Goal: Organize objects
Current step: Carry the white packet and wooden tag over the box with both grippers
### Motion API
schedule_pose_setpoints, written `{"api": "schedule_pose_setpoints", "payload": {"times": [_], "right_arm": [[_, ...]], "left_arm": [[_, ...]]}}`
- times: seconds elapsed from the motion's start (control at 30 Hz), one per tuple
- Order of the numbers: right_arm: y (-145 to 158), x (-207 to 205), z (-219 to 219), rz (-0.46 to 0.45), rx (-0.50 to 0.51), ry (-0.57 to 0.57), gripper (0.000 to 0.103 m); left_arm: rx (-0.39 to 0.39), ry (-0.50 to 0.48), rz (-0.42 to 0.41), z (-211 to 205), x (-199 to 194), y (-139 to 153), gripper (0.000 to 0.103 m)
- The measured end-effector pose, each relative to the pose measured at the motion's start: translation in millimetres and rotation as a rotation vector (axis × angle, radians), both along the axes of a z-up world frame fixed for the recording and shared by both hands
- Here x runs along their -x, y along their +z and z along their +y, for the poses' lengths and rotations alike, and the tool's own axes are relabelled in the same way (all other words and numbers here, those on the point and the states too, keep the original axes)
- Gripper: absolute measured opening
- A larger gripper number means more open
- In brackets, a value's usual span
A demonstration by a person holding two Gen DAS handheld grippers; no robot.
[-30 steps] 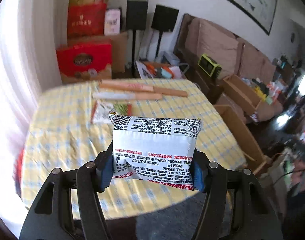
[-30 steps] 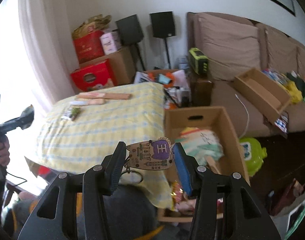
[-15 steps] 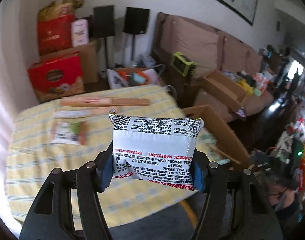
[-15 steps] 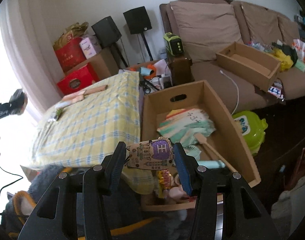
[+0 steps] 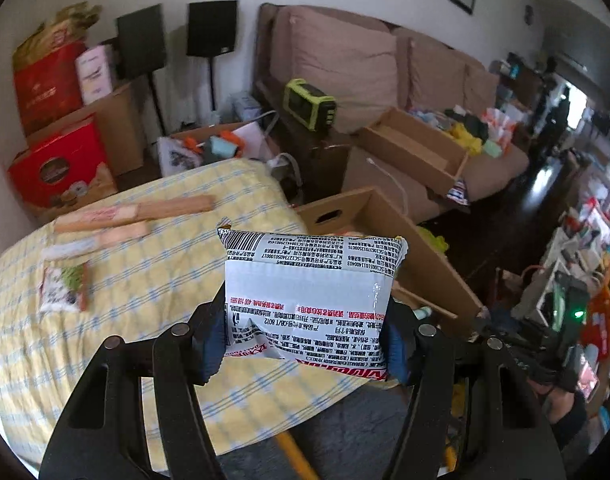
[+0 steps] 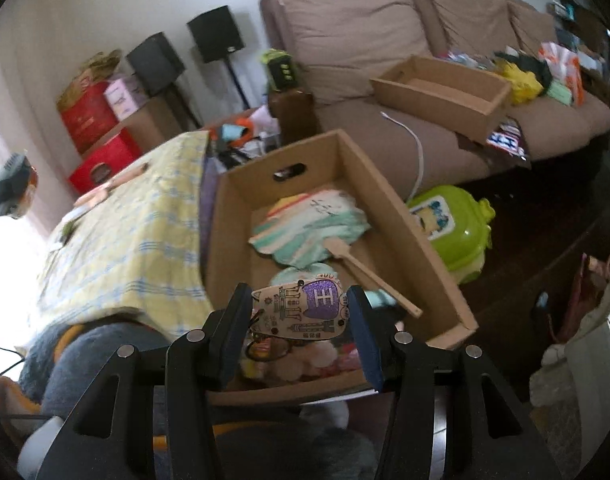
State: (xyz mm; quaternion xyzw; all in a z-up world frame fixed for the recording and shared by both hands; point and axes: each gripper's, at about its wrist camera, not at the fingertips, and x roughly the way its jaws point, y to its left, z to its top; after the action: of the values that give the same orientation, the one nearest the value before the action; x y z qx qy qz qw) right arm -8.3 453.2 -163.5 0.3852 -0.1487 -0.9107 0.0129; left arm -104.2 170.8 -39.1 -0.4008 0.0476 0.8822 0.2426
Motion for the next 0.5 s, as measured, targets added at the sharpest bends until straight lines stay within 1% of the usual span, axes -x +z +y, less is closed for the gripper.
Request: {"api": "schedule_pose_setpoints", "payload": {"times": [0.17, 0.3, 0.43, 0.5], "right_arm": [[-14, 0, 11, -0.03, 0.007, -0.029, 0.05], [-16, 1, 16, -0.033, 0.001, -0.044, 0.05], [-18, 2, 19, -0.041, 0.0, -0.052, 0.05], [-19, 2, 19, -0.044, 0.0, -0.053, 0.05]], "left_arm": [[-0.042, -0.067, 0.027, 34, -2, 17, 0.061], [-0.06, -0.111, 0.037, 57, -1, 27, 0.061], [-0.077, -0.142, 0.032, 78, -1, 31, 0.061], [-0.078, -0.156, 0.023, 89, 1, 28, 0.061]]}}
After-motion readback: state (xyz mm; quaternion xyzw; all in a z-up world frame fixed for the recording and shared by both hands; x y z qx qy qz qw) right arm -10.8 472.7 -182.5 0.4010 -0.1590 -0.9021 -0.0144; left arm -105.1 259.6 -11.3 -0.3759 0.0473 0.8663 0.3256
